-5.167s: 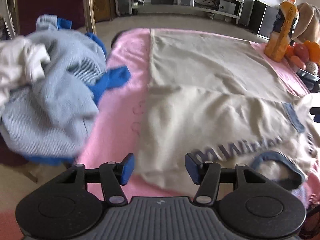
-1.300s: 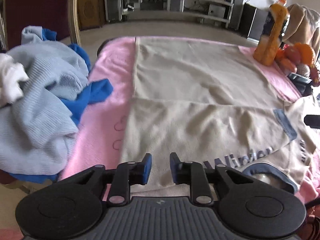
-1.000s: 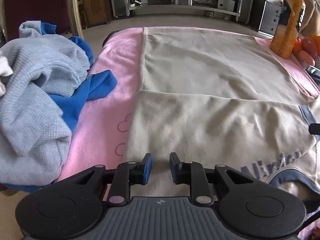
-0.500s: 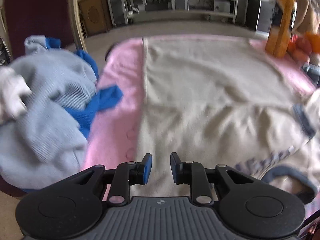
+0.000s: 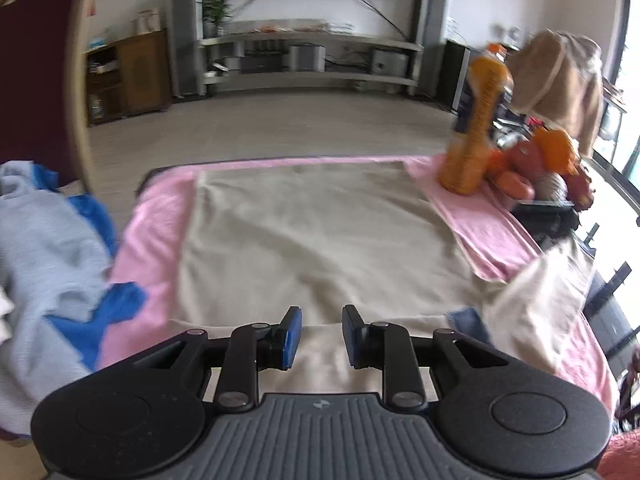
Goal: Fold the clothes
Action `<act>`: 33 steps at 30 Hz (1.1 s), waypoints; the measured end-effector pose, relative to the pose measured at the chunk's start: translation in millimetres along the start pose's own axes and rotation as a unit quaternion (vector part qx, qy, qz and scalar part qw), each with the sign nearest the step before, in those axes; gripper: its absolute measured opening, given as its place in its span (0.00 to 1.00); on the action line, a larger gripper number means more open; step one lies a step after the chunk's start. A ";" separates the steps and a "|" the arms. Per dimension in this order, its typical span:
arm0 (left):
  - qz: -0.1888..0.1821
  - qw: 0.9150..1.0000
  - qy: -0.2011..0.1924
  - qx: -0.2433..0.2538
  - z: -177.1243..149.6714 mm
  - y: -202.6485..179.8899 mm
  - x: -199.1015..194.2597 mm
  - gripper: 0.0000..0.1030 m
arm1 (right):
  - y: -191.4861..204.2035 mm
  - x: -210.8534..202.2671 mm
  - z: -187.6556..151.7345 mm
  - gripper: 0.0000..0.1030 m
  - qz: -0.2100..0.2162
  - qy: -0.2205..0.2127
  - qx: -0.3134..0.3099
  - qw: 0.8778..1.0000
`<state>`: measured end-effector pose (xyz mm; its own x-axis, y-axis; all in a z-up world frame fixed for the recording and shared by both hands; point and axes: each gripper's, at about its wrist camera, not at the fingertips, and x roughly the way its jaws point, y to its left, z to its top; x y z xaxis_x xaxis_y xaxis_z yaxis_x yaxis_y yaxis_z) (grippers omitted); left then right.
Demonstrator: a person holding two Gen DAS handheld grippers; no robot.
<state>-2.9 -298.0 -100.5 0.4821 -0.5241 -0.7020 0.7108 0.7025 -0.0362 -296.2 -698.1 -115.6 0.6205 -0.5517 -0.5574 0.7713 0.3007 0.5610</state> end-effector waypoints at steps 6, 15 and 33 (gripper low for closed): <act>-0.011 0.999 0.038 0.022 -8.9 -29.6 39.8 0.24 | -46.8 64.8 19.2 0.29 -0.068 0.029 0.027 0.997; -0.017 0.997 0.064 0.045 -17.4 -58.9 77.3 0.24 | -96.5 138.8 30.4 0.32 -0.107 0.033 0.068 0.991; -0.018 0.998 0.055 0.027 -21.1 -50.1 75.6 0.24 | -34.6 112.0 31.3 0.04 -0.063 -0.057 -0.067 0.994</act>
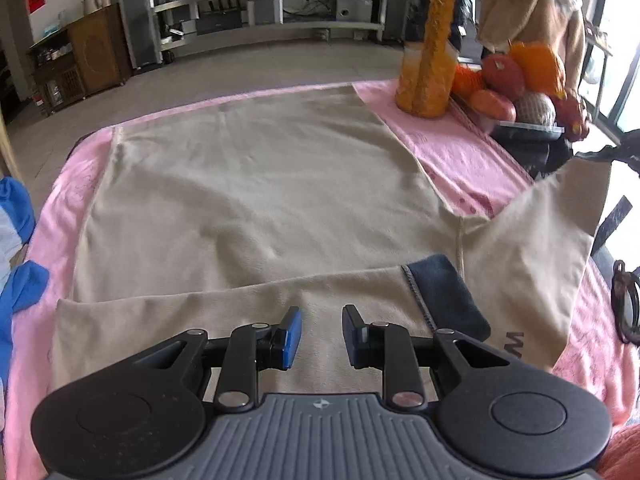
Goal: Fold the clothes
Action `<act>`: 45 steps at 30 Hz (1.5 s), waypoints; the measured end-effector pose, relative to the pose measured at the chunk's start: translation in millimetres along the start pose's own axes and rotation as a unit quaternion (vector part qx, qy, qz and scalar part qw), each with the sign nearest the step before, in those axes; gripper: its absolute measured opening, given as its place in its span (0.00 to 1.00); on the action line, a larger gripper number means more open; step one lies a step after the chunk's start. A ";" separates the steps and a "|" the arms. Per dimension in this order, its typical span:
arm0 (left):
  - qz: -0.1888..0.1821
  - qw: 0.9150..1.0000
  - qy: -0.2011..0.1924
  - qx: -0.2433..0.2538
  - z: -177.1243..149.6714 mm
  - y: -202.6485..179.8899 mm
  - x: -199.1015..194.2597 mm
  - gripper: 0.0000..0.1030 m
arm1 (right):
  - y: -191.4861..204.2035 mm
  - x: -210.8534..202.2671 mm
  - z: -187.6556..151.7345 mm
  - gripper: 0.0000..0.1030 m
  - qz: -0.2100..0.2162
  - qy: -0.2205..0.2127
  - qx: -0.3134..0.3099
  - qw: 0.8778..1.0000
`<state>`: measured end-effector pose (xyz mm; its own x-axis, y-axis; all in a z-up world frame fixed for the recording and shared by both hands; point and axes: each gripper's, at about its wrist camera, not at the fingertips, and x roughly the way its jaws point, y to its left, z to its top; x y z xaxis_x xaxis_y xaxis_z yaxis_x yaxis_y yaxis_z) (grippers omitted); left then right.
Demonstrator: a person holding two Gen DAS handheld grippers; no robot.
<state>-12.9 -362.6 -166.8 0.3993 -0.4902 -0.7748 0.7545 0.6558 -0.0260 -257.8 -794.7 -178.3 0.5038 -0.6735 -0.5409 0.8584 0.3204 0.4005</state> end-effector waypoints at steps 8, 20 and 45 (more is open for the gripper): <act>0.021 0.998 -0.047 -0.041 -4.9 60.9 -56.1 0.24 | 127.5 -151.2 0.6 0.04 0.100 -0.111 -0.121 0.981; 0.129 0.982 -0.059 -0.126 -72.9 207.4 -114.8 0.27 | 278.7 -275.9 -153.0 0.04 0.222 -0.042 -0.177 0.958; -0.007 0.980 -0.017 -0.200 -91.3 237.2 -82.0 0.25 | 311.3 -252.8 -245.4 0.34 0.297 0.218 -0.216 0.904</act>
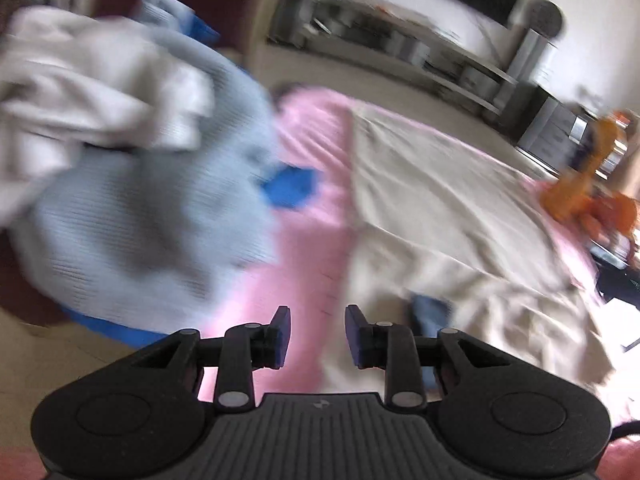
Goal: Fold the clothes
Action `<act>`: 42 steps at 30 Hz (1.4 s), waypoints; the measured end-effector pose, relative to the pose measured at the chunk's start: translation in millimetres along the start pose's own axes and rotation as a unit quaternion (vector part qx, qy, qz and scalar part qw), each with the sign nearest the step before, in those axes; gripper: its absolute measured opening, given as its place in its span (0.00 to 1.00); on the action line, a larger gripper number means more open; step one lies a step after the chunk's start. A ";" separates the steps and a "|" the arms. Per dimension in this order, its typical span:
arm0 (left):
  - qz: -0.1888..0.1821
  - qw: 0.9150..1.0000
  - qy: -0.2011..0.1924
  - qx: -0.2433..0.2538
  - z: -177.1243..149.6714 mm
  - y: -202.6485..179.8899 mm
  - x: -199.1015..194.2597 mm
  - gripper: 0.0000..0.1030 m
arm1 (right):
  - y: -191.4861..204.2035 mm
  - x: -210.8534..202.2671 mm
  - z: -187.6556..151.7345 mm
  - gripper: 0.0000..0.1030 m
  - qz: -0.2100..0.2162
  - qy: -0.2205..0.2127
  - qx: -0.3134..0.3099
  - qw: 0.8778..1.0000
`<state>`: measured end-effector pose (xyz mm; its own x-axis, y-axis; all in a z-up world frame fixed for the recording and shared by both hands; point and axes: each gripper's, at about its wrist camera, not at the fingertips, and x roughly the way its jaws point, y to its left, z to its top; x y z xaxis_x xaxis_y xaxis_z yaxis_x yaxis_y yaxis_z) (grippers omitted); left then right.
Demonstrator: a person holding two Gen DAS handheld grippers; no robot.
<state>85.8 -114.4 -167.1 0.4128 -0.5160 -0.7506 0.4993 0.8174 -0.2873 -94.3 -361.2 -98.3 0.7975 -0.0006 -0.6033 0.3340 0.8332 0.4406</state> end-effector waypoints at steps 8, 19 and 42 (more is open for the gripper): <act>-0.030 0.996 0.077 -0.016 10.6 -40.4 47.8 0.12 | -83.6 -52.4 38.1 0.45 -0.043 -0.093 0.019 0.995; -0.001 0.993 0.115 -0.016 16.0 -61.4 86.1 0.24 | -181.0 -41.7 9.9 0.46 -0.029 -0.113 0.132 0.984; 0.046 0.997 0.004 0.065 31.4 -90.6 42.3 0.00 | -213.2 -14.9 -15.0 0.37 -0.122 0.035 0.171 0.977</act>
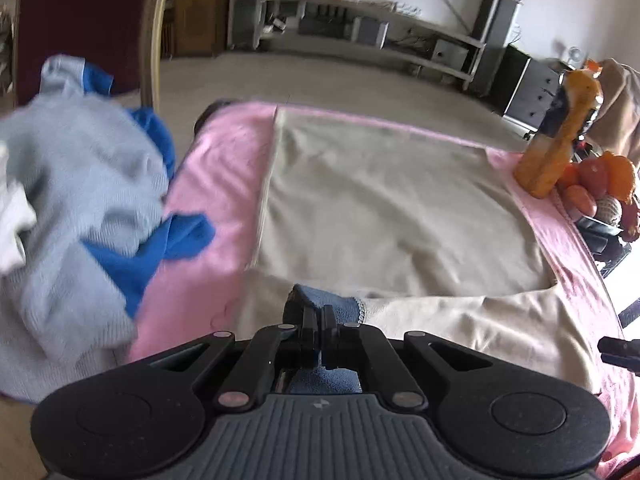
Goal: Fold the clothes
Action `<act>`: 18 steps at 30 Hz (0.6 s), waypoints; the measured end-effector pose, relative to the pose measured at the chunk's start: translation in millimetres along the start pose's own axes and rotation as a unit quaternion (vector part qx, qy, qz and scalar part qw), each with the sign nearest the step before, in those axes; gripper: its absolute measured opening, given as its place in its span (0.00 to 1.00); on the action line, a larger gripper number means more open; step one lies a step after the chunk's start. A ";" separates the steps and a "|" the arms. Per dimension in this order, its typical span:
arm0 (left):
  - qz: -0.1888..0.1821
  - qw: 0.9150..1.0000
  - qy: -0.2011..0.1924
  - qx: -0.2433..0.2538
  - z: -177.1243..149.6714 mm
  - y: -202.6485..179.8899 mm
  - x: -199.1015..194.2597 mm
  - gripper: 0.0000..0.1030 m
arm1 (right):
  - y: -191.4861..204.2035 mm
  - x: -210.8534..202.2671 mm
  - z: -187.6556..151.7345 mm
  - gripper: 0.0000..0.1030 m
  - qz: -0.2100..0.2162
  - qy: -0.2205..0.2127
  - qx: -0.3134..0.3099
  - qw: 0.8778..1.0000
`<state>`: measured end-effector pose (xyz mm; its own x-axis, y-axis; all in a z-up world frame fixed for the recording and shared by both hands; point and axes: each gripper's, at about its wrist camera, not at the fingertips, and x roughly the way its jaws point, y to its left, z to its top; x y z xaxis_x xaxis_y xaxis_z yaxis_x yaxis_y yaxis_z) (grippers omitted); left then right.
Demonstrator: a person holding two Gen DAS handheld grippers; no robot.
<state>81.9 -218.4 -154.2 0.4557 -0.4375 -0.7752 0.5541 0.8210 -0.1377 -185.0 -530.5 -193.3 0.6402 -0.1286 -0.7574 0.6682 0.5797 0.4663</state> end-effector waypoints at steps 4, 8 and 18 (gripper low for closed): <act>0.013 1.000 0.021 -0.005 -9.0 8.9 17.8 0.00 | 3.6 24.0 -8.8 0.32 -0.066 0.059 -0.031 0.996; 0.052 0.998 0.037 0.009 -14.9 14.3 38.4 0.02 | 9.5 28.5 -15.2 0.25 -0.104 0.062 -0.065 0.991; 0.051 0.999 0.000 -0.001 -17.5 24.6 7.1 0.22 | 3.0 4.4 -1.7 0.34 0.046 0.011 0.020 0.999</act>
<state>86.6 -194.9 -173.9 0.5099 -0.3507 -0.7855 0.5033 0.8621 -0.0582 -180.8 -528.0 -196.0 0.6912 -0.0585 -0.7203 0.6220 0.5555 0.5518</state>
